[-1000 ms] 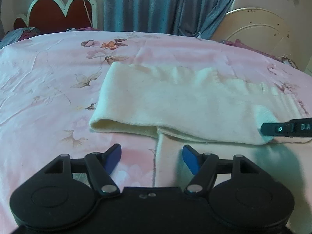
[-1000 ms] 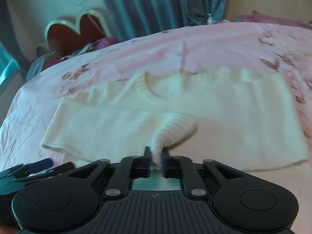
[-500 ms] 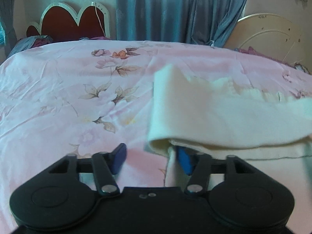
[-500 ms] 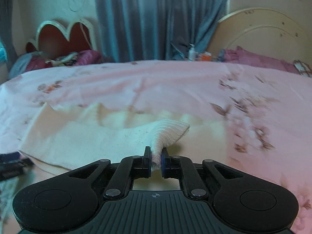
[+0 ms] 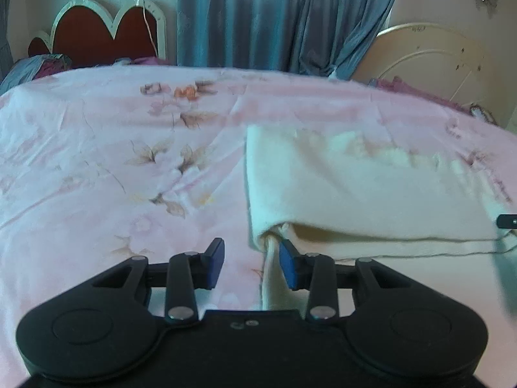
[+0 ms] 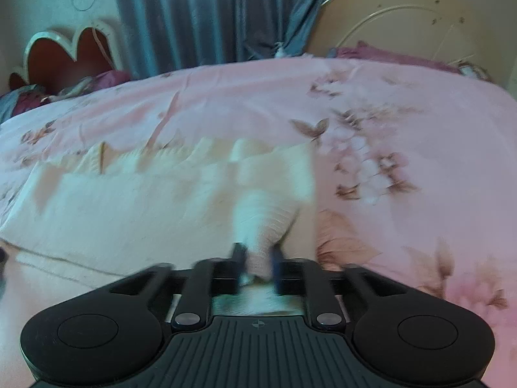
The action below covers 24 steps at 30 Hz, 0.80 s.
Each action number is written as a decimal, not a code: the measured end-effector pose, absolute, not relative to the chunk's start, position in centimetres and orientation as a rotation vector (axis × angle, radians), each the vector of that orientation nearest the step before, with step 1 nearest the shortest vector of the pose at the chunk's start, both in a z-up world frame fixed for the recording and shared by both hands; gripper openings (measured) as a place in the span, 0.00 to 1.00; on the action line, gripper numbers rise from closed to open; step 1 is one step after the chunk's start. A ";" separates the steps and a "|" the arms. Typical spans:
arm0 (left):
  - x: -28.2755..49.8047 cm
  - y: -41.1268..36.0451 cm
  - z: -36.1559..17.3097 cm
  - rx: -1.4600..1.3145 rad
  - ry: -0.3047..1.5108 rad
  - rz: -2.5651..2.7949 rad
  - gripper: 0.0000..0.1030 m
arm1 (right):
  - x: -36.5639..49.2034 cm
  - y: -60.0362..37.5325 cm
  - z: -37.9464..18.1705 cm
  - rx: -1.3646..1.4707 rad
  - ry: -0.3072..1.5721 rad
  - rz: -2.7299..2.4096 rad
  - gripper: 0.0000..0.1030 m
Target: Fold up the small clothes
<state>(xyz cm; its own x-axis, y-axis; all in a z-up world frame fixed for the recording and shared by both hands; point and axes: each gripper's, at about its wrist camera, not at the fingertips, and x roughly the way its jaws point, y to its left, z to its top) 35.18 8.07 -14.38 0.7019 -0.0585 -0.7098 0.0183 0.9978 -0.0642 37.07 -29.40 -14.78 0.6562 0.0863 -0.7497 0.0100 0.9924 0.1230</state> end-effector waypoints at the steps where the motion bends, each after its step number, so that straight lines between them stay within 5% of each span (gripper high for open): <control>1: 34.9 8.2 -13.9 -0.058 0.777 -0.045 0.38 | 36.8 -29.7 -14.3 0.126 0.832 0.031 0.57; 8: 37.3 7.0 -12.4 -0.088 0.748 -0.086 0.38 | 37.7 -28.6 -12.7 0.115 0.775 0.037 0.58; 12: 39.7 4.6 -13.0 -0.053 0.755 -0.127 0.38 | 38.9 -27.1 -13.6 0.124 0.800 0.058 0.41; 24: 41.9 3.7 -16.4 0.041 0.806 -0.137 0.40 | 40.5 -28.2 -16.6 0.125 0.866 0.025 0.41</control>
<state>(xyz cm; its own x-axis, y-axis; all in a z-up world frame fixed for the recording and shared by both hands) 41.89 3.69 -16.44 0.6842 -0.1063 -0.7215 0.1378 0.9903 -0.0153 40.50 -28.21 -16.58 0.6480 0.0725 -0.7582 0.0287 0.9924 0.1194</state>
